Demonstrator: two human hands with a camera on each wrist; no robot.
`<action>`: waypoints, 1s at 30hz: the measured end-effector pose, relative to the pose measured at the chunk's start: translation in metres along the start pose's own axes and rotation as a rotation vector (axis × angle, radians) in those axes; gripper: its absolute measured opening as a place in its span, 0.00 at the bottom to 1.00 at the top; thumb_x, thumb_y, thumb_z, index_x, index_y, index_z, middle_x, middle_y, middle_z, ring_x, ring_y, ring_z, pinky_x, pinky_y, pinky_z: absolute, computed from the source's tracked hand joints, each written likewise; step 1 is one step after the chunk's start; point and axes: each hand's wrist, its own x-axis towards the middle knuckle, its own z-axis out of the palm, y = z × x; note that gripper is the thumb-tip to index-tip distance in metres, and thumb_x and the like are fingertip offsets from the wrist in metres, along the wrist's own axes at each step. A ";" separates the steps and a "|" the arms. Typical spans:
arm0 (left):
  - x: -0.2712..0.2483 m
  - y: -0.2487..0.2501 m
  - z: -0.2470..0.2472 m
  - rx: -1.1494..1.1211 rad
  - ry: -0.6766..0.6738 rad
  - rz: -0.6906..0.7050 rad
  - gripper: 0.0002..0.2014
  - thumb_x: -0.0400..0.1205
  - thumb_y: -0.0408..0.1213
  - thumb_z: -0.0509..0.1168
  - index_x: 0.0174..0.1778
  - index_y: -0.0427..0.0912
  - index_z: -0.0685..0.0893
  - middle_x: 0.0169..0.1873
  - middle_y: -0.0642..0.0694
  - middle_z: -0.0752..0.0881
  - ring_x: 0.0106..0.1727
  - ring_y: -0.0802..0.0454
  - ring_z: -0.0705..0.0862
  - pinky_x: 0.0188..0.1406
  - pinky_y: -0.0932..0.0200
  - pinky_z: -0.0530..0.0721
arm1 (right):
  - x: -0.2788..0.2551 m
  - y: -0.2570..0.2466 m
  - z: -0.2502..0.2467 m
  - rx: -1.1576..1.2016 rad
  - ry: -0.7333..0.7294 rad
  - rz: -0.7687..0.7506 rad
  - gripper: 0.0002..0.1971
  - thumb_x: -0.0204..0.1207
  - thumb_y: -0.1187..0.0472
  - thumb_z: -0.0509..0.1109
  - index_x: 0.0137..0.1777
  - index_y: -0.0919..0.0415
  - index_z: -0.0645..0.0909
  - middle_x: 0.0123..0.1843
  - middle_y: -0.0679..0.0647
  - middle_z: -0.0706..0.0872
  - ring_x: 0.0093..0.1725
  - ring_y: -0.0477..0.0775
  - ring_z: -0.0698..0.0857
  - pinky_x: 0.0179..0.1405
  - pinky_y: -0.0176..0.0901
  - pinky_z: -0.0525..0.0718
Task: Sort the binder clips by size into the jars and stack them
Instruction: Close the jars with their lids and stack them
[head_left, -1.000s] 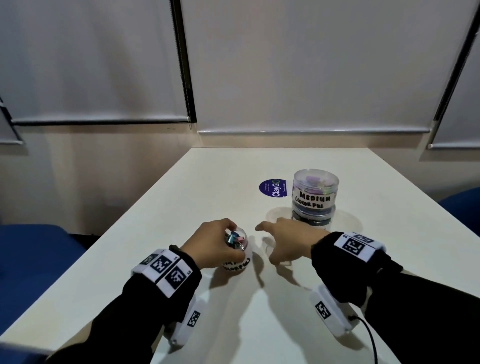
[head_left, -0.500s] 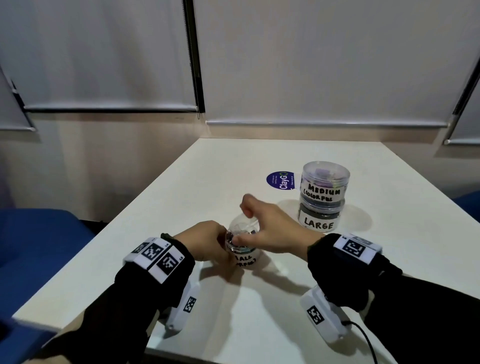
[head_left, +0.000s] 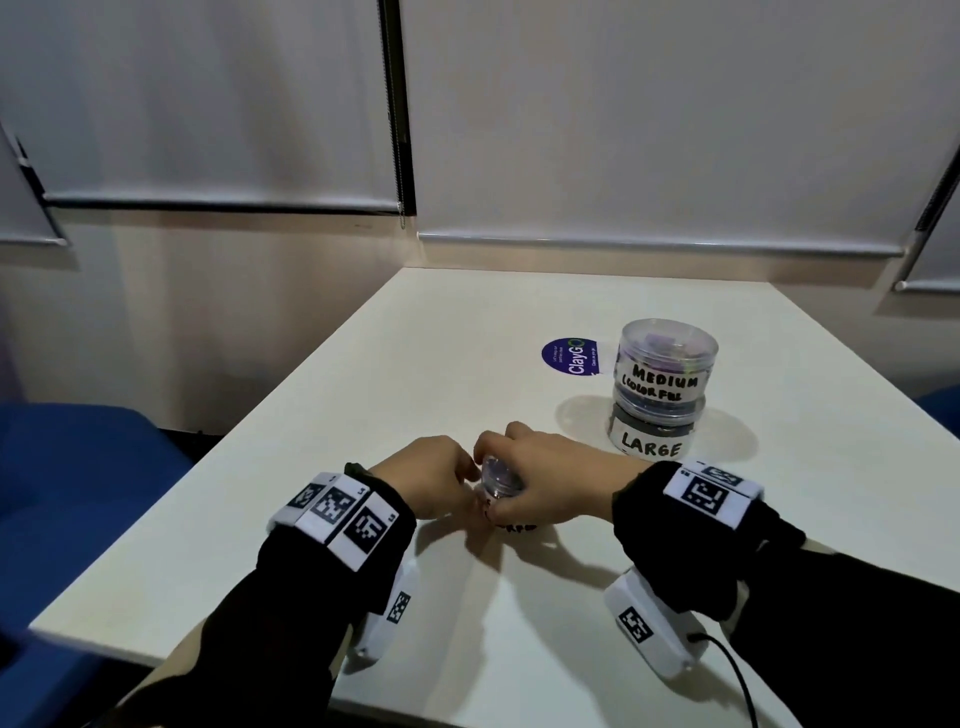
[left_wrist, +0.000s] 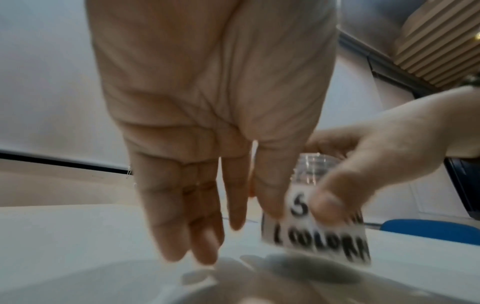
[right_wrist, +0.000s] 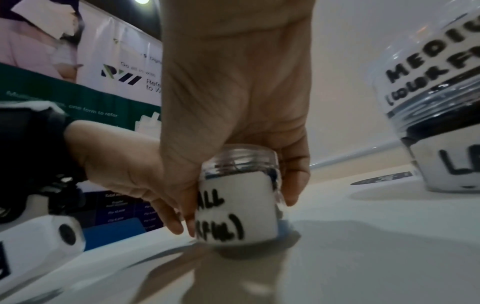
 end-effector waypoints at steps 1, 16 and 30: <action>0.000 0.000 -0.002 -0.051 0.030 0.002 0.16 0.79 0.40 0.68 0.63 0.45 0.86 0.56 0.48 0.88 0.56 0.52 0.85 0.53 0.60 0.80 | -0.003 0.001 -0.005 0.038 0.038 0.027 0.26 0.71 0.45 0.70 0.67 0.48 0.69 0.54 0.52 0.73 0.51 0.57 0.81 0.51 0.46 0.79; -0.045 0.126 0.002 -1.647 -0.056 -0.011 0.33 0.85 0.64 0.43 0.49 0.38 0.81 0.30 0.40 0.81 0.24 0.46 0.75 0.17 0.64 0.80 | -0.069 0.014 -0.060 0.725 0.435 -0.040 0.34 0.63 0.17 0.48 0.61 0.32 0.76 0.58 0.42 0.86 0.59 0.50 0.86 0.58 0.53 0.83; -0.095 0.166 0.012 -1.350 -0.726 -0.042 0.16 0.63 0.50 0.58 0.26 0.40 0.80 0.25 0.41 0.78 0.13 0.58 0.65 0.10 0.74 0.60 | -0.172 0.021 -0.072 -0.041 0.606 -0.490 0.30 0.83 0.37 0.41 0.68 0.60 0.68 0.56 0.55 0.81 0.42 0.47 0.76 0.40 0.35 0.73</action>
